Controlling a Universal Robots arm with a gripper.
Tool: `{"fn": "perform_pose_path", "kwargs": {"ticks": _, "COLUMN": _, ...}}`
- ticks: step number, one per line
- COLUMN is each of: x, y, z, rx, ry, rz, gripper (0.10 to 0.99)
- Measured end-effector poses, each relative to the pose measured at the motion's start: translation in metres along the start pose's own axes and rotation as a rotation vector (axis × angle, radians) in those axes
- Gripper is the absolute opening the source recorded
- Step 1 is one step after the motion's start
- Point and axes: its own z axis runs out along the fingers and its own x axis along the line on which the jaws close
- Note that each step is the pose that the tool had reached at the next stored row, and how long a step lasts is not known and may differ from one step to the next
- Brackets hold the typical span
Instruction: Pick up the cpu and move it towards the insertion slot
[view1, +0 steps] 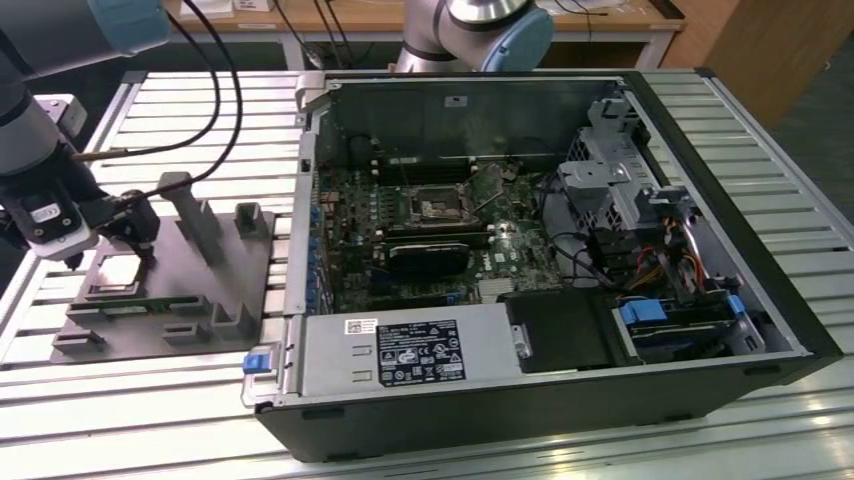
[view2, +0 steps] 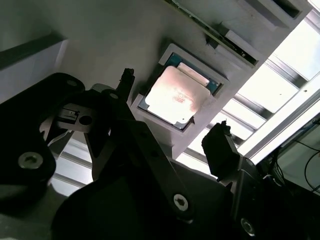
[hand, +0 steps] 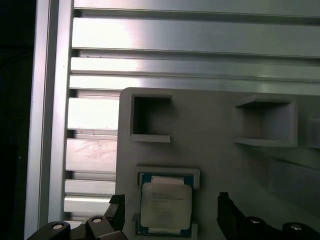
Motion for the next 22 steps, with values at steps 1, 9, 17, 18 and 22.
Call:
{"fn": "perform_pose_path", "kwargs": {"ticks": 1, "x": 0.0002, "y": 0.0, "z": 0.001, "rx": 0.0, "ry": 0.0, "rz": 0.0, "gripper": 0.824}}
{"fn": "perform_pose_path", "kwargs": {"ticks": 9, "x": 0.0006, "y": -0.0002, "z": 0.006, "rx": 0.0, "ry": 0.0001, "rz": 0.0, "gripper": 0.824}}
{"fn": "perform_pose_path", "kwargs": {"ticks": 17, "x": 0.0036, "y": -0.0008, "z": 0.0158, "rx": 0.0, "ry": 0.0, "rz": 0.0, "gripper": 0.824}}
{"fn": "perform_pose_path", "kwargs": {"ticks": 18, "x": 0.0037, "y": -0.0009, "z": 0.0172, "rx": 0.0, "ry": 0.0, "rz": 0.0, "gripper": 0.824}}
{"fn": "perform_pose_path", "kwargs": {"ticks": 22, "x": 0.0037, "y": -0.0021, "z": 0.0216, "rx": 0.0, "ry": 0.0001, "rz": 0.0, "gripper": 0.824}}
